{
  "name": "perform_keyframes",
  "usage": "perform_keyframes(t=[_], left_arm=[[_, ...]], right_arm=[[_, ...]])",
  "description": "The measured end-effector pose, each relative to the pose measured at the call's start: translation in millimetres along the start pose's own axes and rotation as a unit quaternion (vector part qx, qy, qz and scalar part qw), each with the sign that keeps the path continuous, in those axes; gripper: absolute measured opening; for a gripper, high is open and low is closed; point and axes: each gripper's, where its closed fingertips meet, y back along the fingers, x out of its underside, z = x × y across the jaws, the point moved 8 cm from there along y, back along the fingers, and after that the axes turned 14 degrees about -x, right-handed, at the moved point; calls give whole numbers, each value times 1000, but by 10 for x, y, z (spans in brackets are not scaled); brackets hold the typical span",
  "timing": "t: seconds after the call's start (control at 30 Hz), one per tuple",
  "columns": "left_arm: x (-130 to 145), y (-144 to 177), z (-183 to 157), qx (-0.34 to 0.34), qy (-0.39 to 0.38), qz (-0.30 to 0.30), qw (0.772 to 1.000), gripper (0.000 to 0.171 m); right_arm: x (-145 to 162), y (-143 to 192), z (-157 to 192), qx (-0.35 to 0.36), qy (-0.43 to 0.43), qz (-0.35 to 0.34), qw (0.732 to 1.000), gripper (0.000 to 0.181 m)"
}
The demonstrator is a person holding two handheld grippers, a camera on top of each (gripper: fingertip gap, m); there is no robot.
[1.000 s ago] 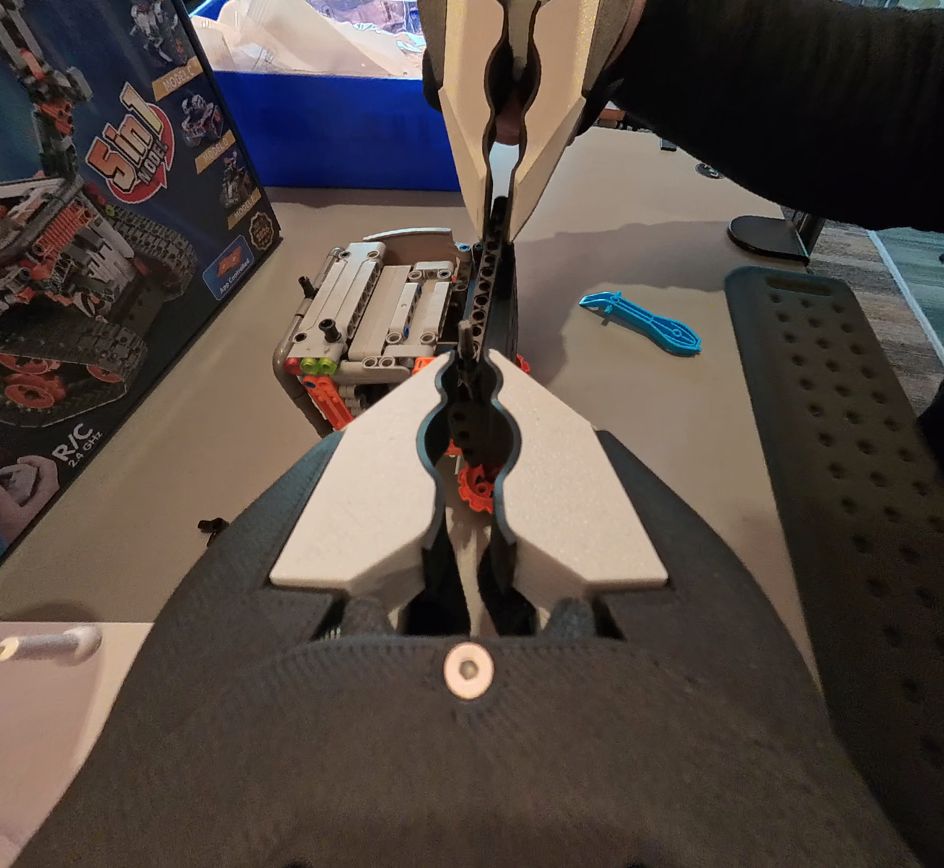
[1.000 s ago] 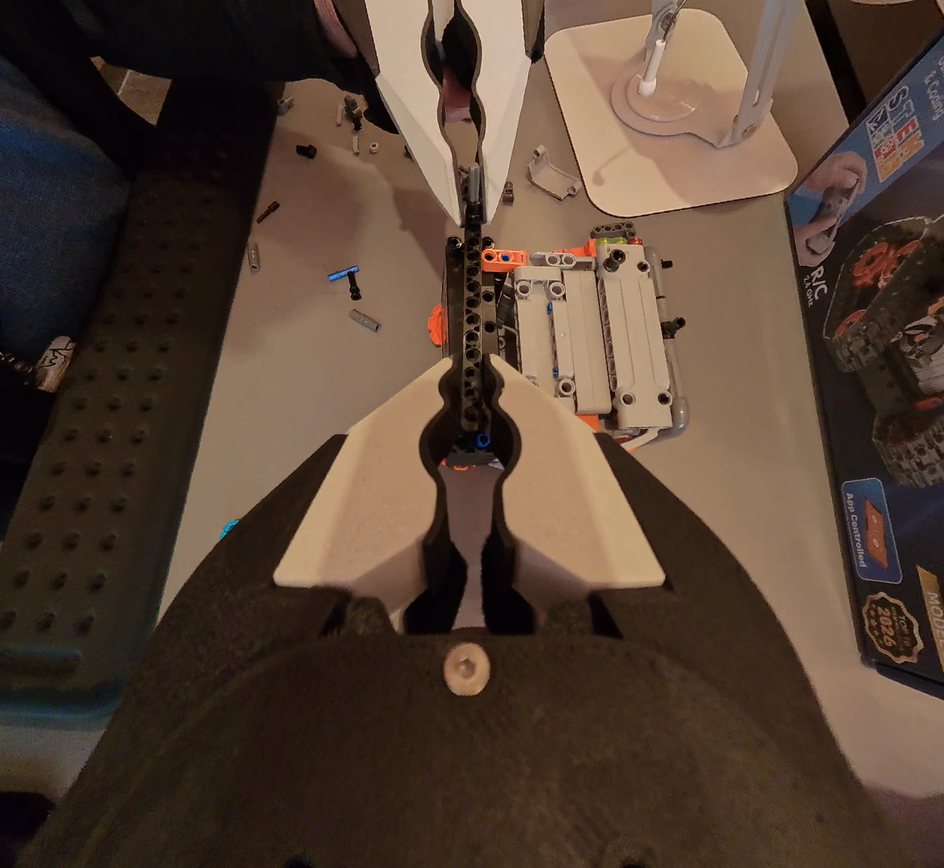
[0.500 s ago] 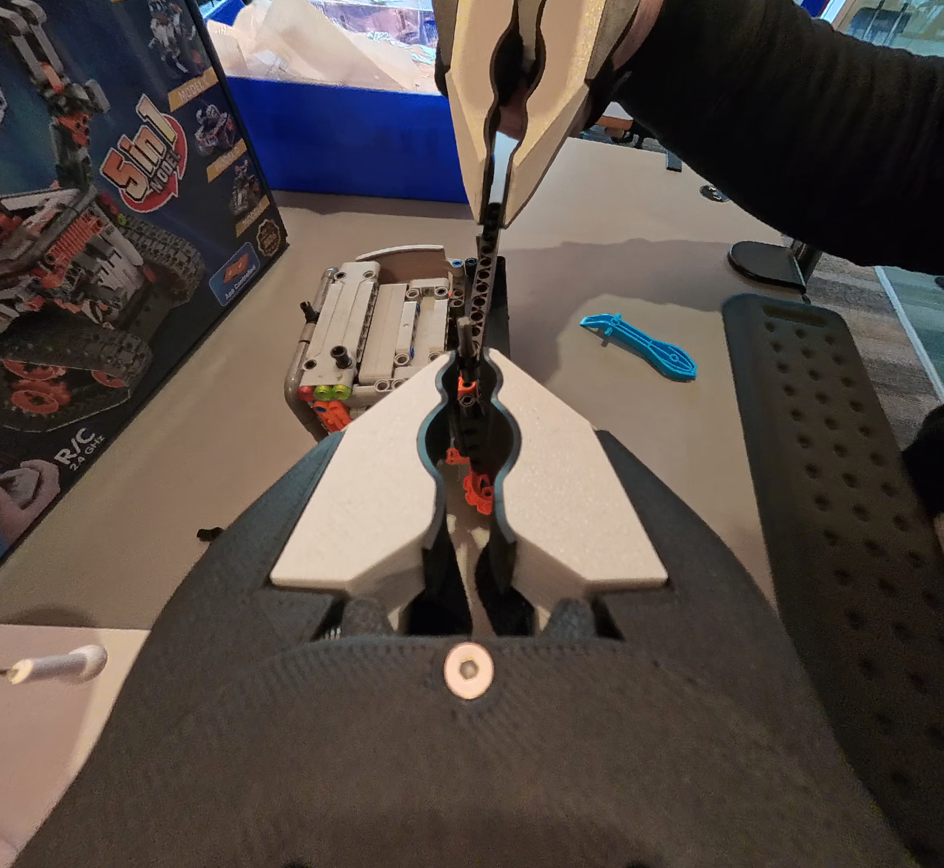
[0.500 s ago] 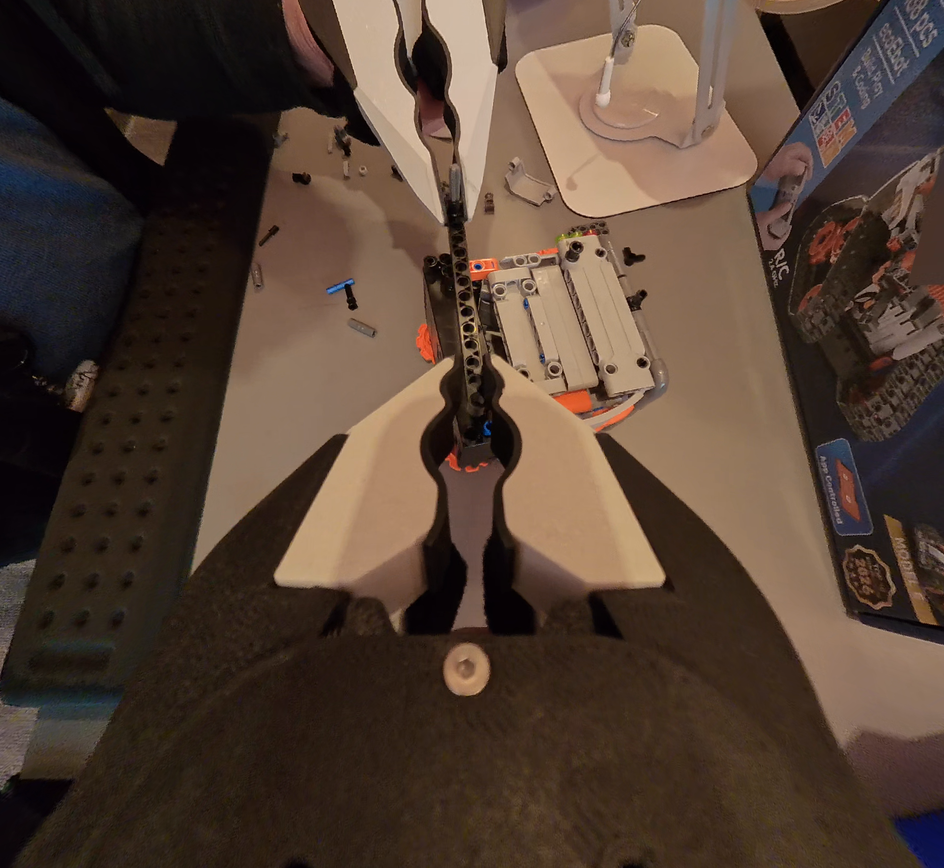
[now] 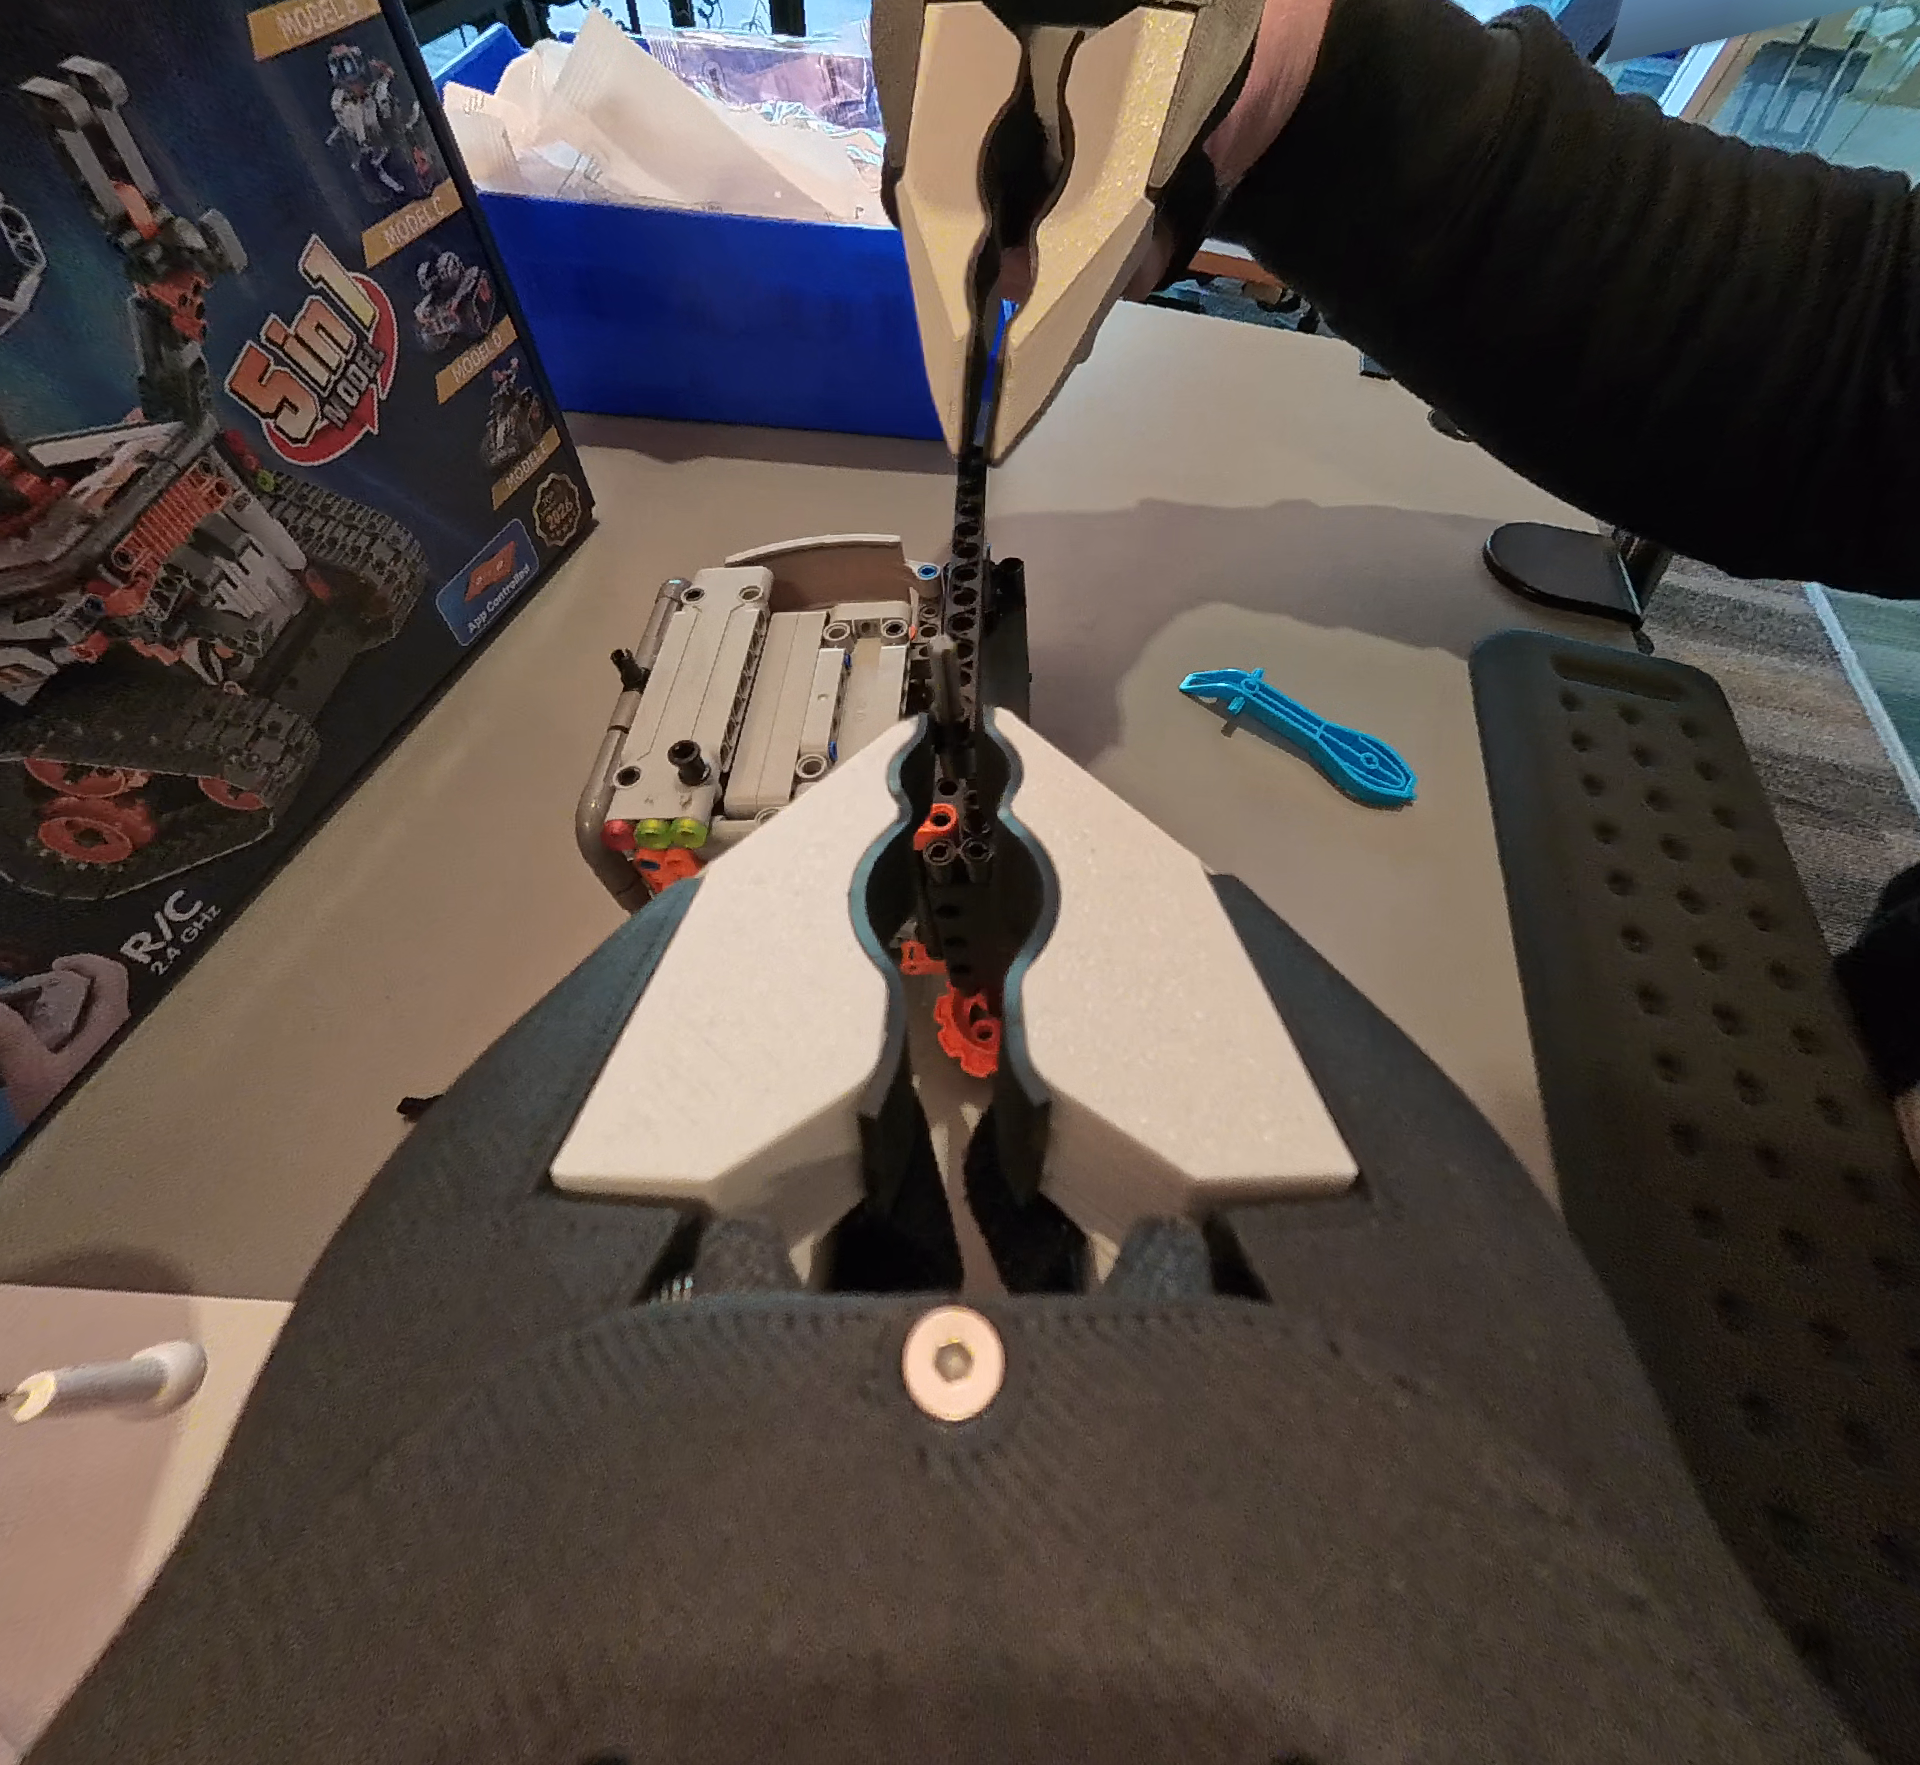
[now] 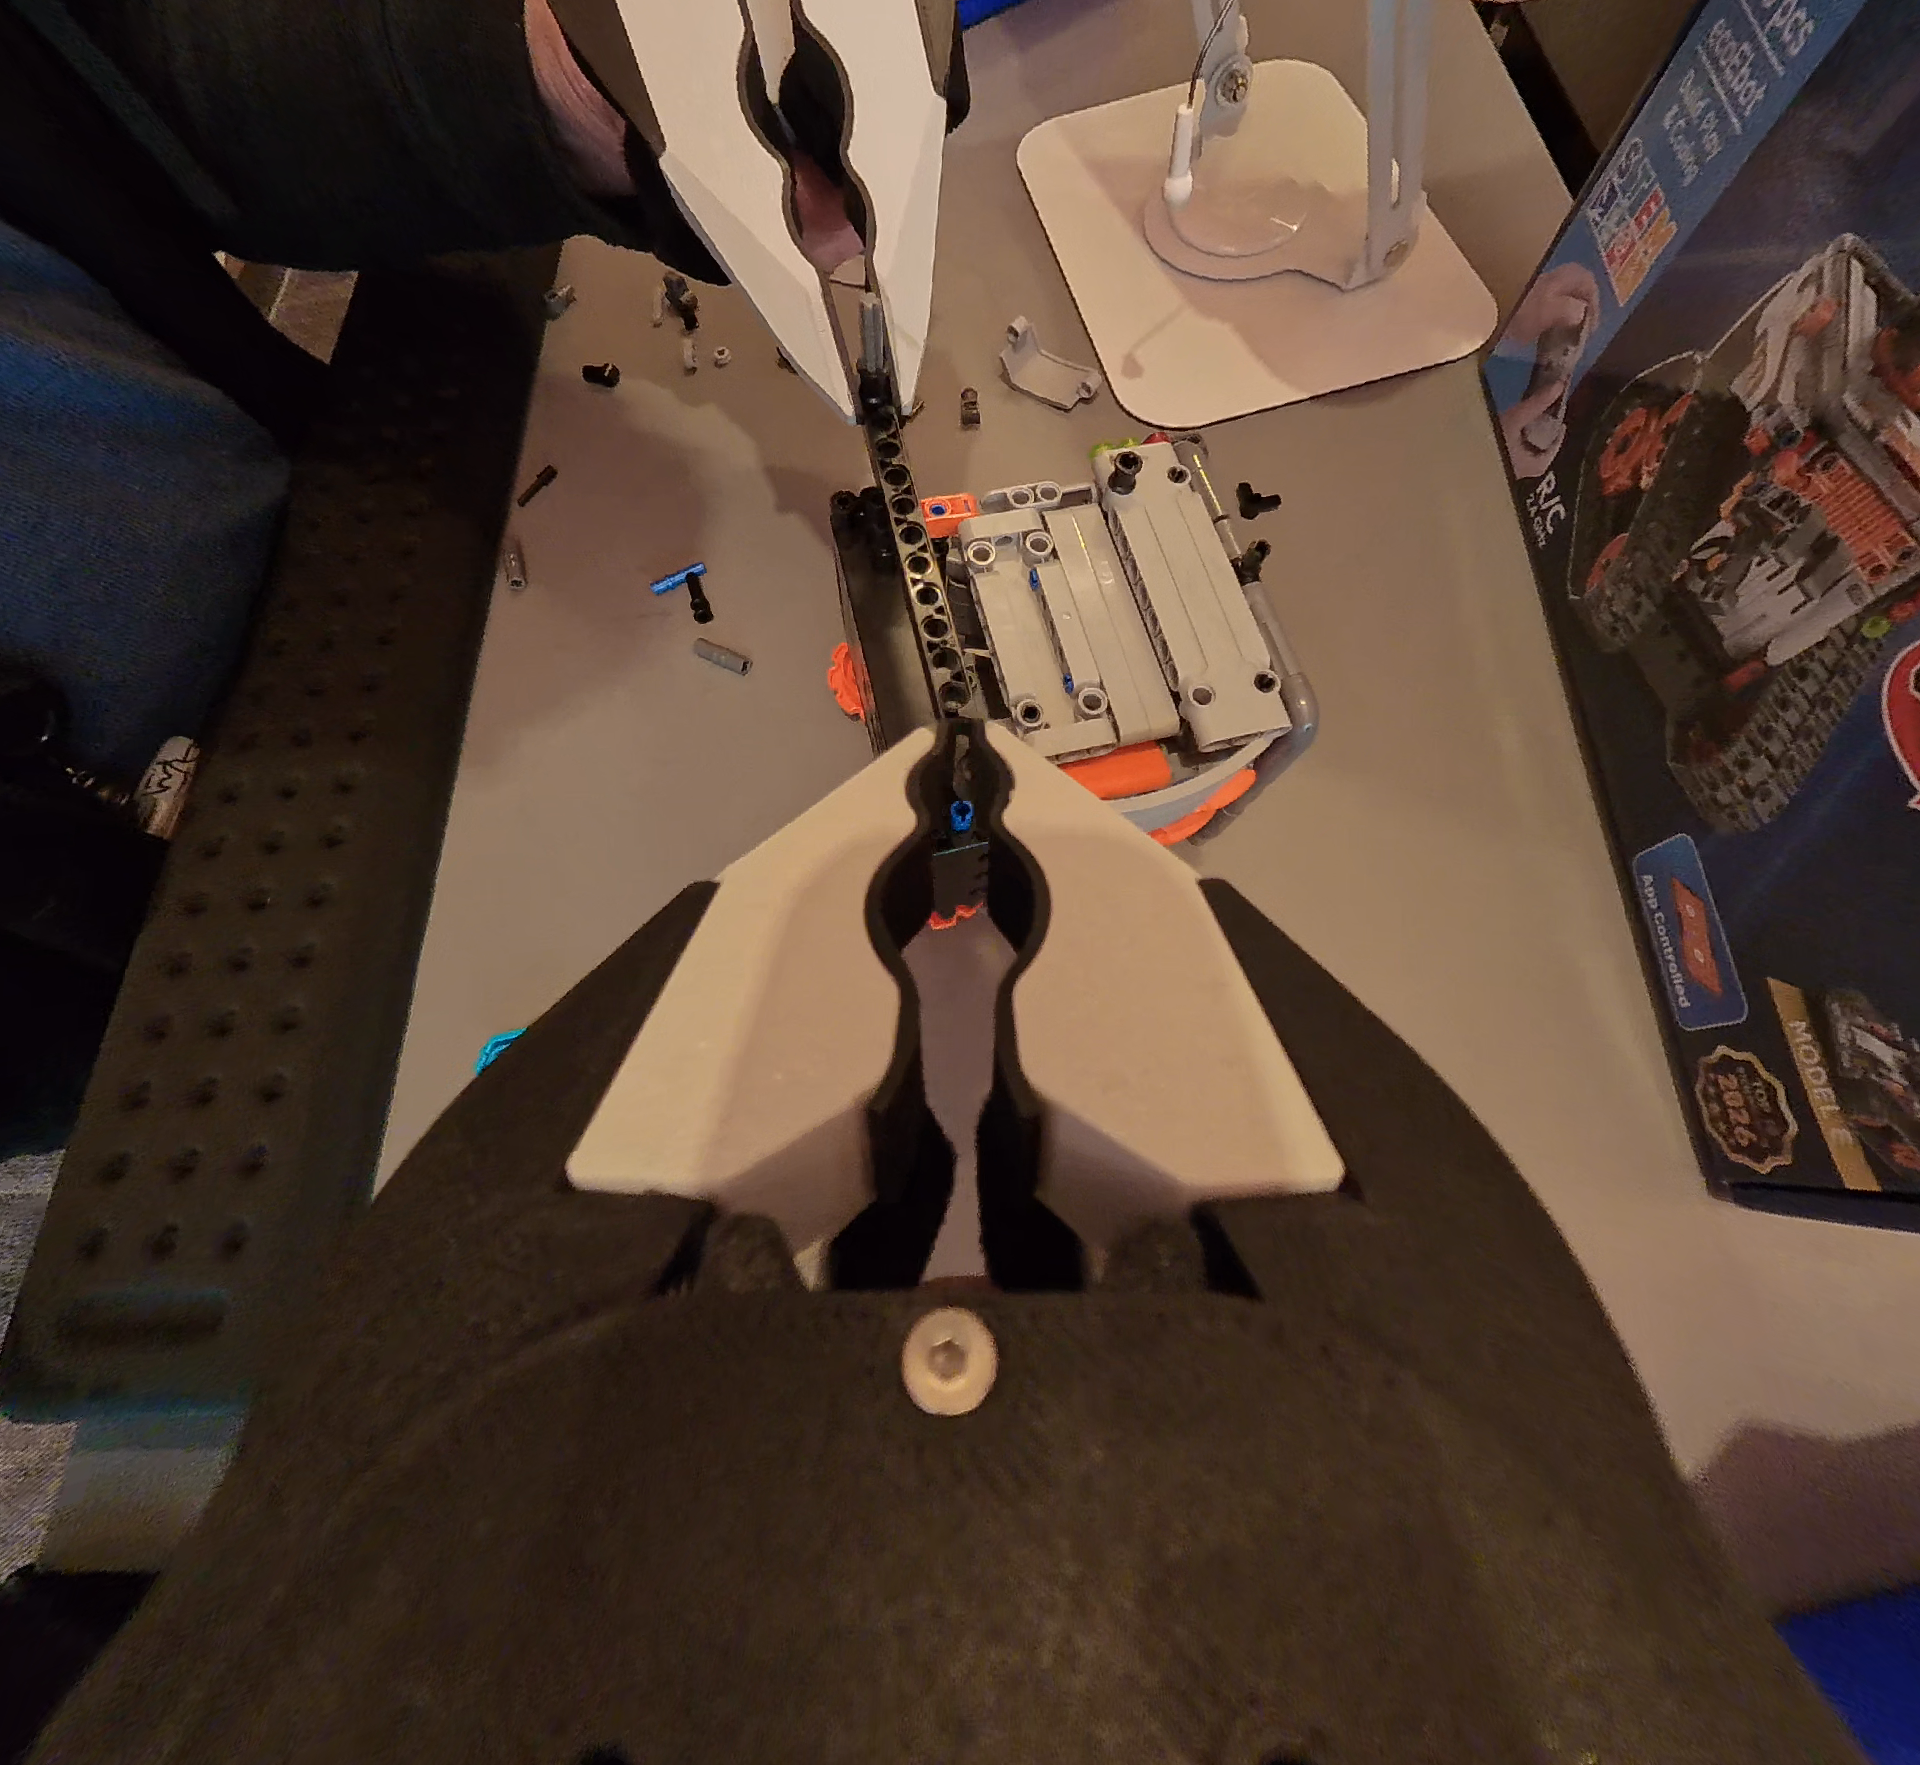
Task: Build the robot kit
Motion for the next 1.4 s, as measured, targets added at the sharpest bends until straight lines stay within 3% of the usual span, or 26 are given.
perform_keyframes(t=[0.8,1.4], left_arm=[[142,-46,-12,3,-10,30,1000,7],[160,-54,-62,-1,-27,22,999,7]], right_arm=[[110,-39,-51,-11,-23,-7,1000,1],[103,-143,-18,2,5,40,999,3]])
